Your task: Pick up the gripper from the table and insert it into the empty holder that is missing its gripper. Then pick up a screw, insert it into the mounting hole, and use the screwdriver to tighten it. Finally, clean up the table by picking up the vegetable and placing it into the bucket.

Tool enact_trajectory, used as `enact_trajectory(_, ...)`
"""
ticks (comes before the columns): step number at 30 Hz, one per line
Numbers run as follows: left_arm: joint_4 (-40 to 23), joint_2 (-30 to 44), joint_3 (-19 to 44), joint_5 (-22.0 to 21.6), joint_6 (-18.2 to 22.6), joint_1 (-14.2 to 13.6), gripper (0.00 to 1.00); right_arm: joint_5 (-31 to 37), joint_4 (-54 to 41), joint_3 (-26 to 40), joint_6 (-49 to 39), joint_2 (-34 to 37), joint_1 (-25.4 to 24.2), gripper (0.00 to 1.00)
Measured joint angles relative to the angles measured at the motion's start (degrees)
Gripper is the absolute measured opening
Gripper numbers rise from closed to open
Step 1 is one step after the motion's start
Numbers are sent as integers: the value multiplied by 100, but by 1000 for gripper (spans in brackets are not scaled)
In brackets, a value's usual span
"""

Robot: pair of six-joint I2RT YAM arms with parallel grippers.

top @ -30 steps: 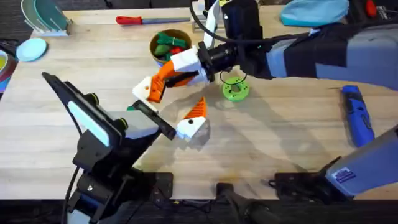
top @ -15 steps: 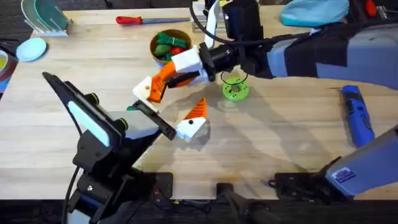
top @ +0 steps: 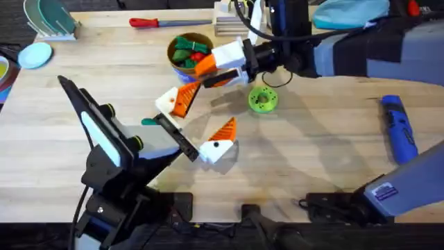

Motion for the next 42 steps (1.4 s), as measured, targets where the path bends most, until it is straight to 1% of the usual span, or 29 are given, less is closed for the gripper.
enact_trajectory(4, 0, 0, 0, 201, 0, 0, 993, -125, -306, 0, -253, 0, 4, 928)
enact_trajectory(11, 0, 0, 0, 486, 0, 0, 993, -547, -318, 0, -625, 0, 72, 929)
enact_trajectory(19, 0, 2, 0, 648, 0, 0, 993, -763, -318, 0, -772, 0, 227, 921)
enact_trajectory(23, 0, 1, 0, 650, 0, 0, 993, -774, -318, 0, -819, 0, 379, 835)
enact_trajectory(24, 0, 0, 0, 650, 0, 0, 993, -785, -322, 0, -829, 0, 405, 801)
enact_trajectory(30, 0, 0, 0, 652, 0, 0, 993, -795, -323, 0, -845, 0, 428, 525)
enact_trajectory(34, 0, 0, 0, 652, 0, 0, 992, -786, -418, 0, -861, 0, 428, 468)
enact_trajectory(35, 0, 0, 0, 652, 0, 0, 993, -776, -452, 0, -861, 0, 428, 441)
enact_trajectory(37, 0, 0, 0, 652, 0, 0, 993, -759, -480, 0, -862, 0, 428, 371)
enact_trajectory(40, 0, 0, 0, 650, 1, 0, 993, -738, -488, 0, -861, 0, 428, 238)
enact_trajectory(42, 0, 2, 0, 648, 0, 0, 993, -741, -487, 0, -861, 0, 421, 193)
